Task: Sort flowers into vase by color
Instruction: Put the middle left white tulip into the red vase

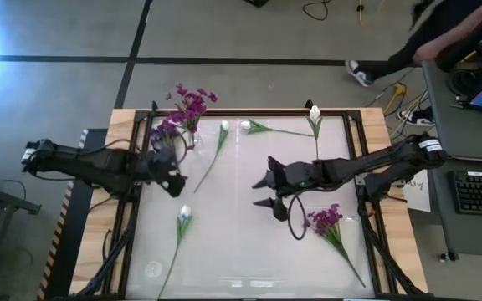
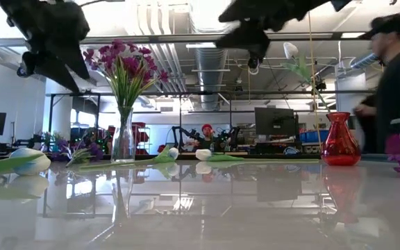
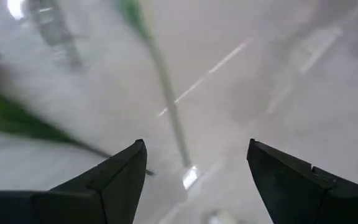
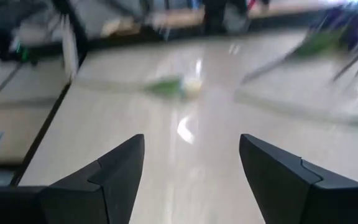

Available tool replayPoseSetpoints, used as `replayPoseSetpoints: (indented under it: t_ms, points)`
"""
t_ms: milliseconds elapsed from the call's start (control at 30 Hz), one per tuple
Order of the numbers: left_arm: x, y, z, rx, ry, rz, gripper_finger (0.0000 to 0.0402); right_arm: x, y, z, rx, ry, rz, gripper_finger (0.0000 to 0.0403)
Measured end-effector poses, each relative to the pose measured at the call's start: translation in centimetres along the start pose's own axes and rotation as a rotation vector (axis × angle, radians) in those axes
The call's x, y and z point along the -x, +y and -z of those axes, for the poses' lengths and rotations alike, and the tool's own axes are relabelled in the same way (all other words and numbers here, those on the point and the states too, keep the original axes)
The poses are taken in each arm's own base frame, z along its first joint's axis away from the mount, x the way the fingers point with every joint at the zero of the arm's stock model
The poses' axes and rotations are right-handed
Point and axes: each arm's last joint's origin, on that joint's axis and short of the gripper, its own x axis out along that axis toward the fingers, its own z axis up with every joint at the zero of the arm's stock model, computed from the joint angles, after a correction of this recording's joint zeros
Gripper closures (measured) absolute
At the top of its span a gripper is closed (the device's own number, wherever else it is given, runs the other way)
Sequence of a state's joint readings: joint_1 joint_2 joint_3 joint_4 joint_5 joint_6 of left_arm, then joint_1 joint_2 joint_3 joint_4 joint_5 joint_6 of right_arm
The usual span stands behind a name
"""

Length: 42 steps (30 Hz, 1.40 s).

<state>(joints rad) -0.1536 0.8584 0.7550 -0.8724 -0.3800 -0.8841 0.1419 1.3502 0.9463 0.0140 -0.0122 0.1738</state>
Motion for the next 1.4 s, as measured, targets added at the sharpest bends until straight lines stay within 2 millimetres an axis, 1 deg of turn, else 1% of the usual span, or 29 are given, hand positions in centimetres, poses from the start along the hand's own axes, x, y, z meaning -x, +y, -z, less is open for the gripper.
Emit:
replayPoseSetpoints:
  t_ms: [167, 233, 433, 533, 667, 867, 1033, 1167, 1400]
  points:
    - [-0.9, -3.0, 1.2, -0.116, -0.071, 0.132, 0.0136, 0.6, 1.4, 1.7, -0.053, 0.175, -0.033, 0.0156]
    - [-1.4, -3.8, 1.8, -0.151, -0.072, 0.135, 0.0137, 0.8, 1.9, 2.5, -0.083, 0.251, -0.029, 0.0158]
    - [-3.6, -5.3, 2.4, -0.191, -0.105, 0.034, 0.015, 1.6, 3.0, 4.7, -0.151, 0.463, 0.006, 0.0158]
    - [-5.2, -6.2, 2.8, -0.231, -0.137, -0.023, 0.0156, 1.8, 3.2, 5.1, -0.162, 0.499, 0.016, 0.0159]
    - [-7.4, -6.8, 3.4, -0.268, -0.187, -0.136, 0.0161, 1.8, 3.4, 5.0, -0.168, 0.493, 0.012, 0.0161]
    - [-10.2, -6.8, 4.2, -0.275, -0.298, -0.332, 0.0162, 1.6, 3.5, 4.6, -0.148, 0.438, -0.004, 0.016]
    - [-12.2, -5.9, 4.1, -0.248, -0.342, -0.452, 0.0163, 1.4, 3.7, 4.2, -0.122, 0.392, -0.025, 0.0163]
    - [-13.8, -5.3, 4.1, -0.225, -0.316, -0.489, 0.0172, 1.4, 3.7, 4.1, -0.122, 0.382, -0.028, 0.0163]
    - [-16.2, -4.9, 5.2, -0.238, -0.28, -0.501, 0.0195, 1.3, 3.7, 4.0, -0.108, 0.376, -0.031, 0.0165]
